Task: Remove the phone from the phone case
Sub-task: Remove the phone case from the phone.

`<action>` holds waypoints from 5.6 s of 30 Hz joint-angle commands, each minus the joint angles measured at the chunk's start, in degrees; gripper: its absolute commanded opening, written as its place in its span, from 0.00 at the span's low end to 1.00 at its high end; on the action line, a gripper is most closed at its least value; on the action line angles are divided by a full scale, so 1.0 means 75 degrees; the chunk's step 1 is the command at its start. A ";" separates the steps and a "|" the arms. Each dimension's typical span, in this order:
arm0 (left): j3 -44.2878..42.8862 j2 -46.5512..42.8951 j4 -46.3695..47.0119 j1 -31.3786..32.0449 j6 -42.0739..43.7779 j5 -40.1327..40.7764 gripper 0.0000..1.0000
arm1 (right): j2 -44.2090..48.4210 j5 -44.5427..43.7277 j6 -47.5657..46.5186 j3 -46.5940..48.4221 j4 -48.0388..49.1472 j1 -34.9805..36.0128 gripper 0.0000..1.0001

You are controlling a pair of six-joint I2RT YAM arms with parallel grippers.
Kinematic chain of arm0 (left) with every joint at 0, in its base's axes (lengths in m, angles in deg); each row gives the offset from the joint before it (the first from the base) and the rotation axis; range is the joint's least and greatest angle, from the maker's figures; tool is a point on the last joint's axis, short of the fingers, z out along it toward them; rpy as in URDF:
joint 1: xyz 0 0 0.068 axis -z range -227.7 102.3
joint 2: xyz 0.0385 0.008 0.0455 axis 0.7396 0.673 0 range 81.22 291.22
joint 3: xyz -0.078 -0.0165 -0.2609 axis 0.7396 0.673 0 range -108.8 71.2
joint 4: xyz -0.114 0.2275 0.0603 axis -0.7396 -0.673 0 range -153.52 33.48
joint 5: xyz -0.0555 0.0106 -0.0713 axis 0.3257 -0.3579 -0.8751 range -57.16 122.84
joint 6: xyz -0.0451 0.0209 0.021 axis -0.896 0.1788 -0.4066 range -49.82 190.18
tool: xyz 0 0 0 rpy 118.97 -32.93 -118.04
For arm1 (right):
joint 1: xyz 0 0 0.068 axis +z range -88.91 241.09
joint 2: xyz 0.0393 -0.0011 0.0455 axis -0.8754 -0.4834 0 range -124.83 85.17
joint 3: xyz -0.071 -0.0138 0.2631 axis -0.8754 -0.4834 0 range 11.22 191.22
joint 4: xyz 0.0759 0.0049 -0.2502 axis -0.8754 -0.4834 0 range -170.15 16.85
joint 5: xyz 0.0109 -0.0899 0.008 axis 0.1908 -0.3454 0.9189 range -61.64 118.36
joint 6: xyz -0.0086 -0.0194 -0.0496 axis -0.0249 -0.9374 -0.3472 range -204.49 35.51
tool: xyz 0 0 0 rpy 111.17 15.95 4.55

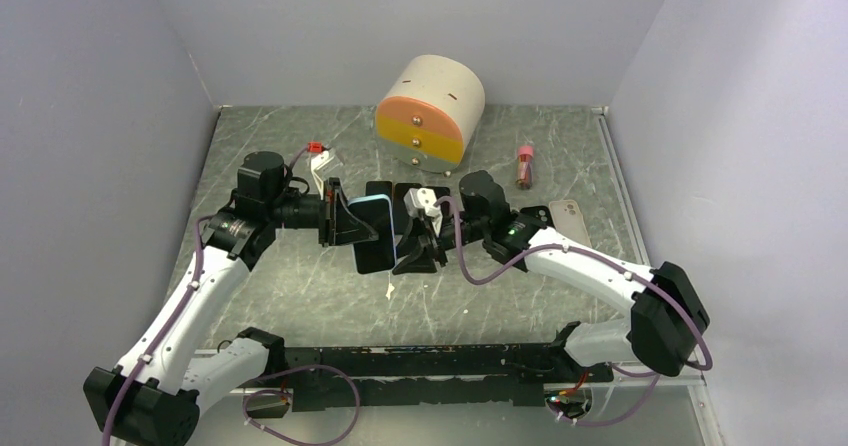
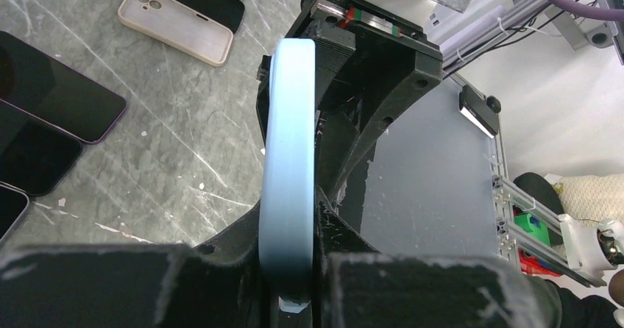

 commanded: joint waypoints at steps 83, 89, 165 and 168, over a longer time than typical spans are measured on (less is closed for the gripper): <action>0.0408 -0.0217 0.1761 -0.0009 -0.1098 -0.0962 0.03 | 0.0287 0.0525 -0.1404 -0.0044 0.0058 -0.0257 0.48; 0.0447 -0.0230 0.1903 -0.0044 -0.1193 -0.0989 0.02 | 0.0230 0.0687 -0.1251 -0.0013 0.0133 -0.0227 0.51; 0.4038 -0.0800 1.0028 -0.0022 -0.6920 0.4106 0.03 | -0.0979 -0.2862 0.5625 -0.2914 0.9611 -0.0063 0.68; 0.4076 -0.0773 1.0209 0.0002 -0.7079 0.4096 0.03 | -0.1075 -0.3052 0.5703 -0.2871 0.9855 -0.0063 0.67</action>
